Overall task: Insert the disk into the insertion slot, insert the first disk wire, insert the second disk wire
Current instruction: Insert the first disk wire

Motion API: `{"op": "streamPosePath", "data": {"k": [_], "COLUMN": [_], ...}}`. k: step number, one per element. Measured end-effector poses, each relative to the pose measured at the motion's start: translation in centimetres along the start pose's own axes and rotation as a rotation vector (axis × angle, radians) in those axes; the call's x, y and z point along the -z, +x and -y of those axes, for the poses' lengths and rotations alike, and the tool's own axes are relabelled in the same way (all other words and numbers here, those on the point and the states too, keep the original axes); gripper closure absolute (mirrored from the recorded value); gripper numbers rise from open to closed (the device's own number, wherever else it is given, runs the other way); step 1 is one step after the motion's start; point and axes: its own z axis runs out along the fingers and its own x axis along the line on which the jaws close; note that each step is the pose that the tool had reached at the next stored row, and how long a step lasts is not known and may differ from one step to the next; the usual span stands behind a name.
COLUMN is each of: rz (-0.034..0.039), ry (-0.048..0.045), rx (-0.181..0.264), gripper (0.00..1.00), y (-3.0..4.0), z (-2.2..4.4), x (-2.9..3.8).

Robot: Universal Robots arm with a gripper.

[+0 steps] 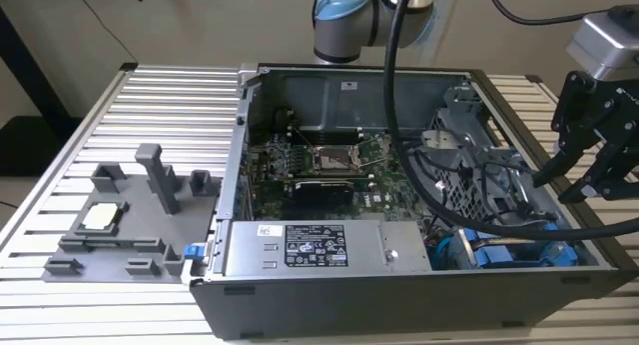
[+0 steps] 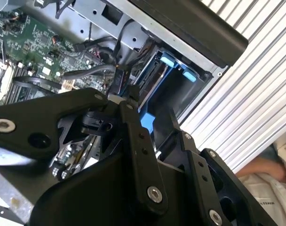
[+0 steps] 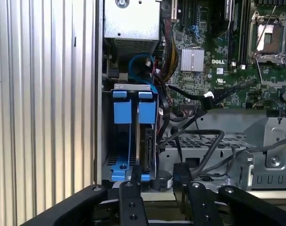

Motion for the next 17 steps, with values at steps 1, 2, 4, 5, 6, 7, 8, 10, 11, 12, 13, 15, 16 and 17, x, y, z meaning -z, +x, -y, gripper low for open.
{"op": "streamPosePath", "data": {"k": [1,2,4,5,6,7,8,10,11,12,13,15,16,17], "rz": [-0.0002,-0.0003,-0.0006,-0.0007,-0.0010,-0.0016,-0.0027,-0.0065,-0.0097,-0.0126,-0.0154,-0.0217,-0.0261,-0.0312], "ry": [0.0052,0.0113,0.0247,0.0324,0.0395,0.0465,0.0531,0.0667,0.0725,0.0781,0.0842,0.0965,0.1022,0.1077], "rx": [0.001,0.001,0.006,0.008,0.010,0.012,0.013,0.016,0.017,0.018,0.019,0.022,0.023,0.024], "gripper": [0.59,0.59,0.59,0.59,0.59,0.59,0.59,0.59,0.59,0.59,0.59,0.59,0.59,0.59], "y": [-0.19,-0.38,-0.73,-0.89,-1.04,-1.22,-1.41,-1.80,-1.98,-2.14,-2.33,-2.69,-2.82,-2.92], "z": [-0.16,-0.24,-0.32,-0.35,-0.40,-0.48,-0.56,-0.75,-0.87,-0.98,-1.11,-1.36,-1.48,-1.61], "x": [-0.01,-0.04,-0.14,-0.21,-0.28,-0.36,-0.44,-0.62,-0.71,-0.78,-0.87,-1.04,-1.10,-1.16]}}
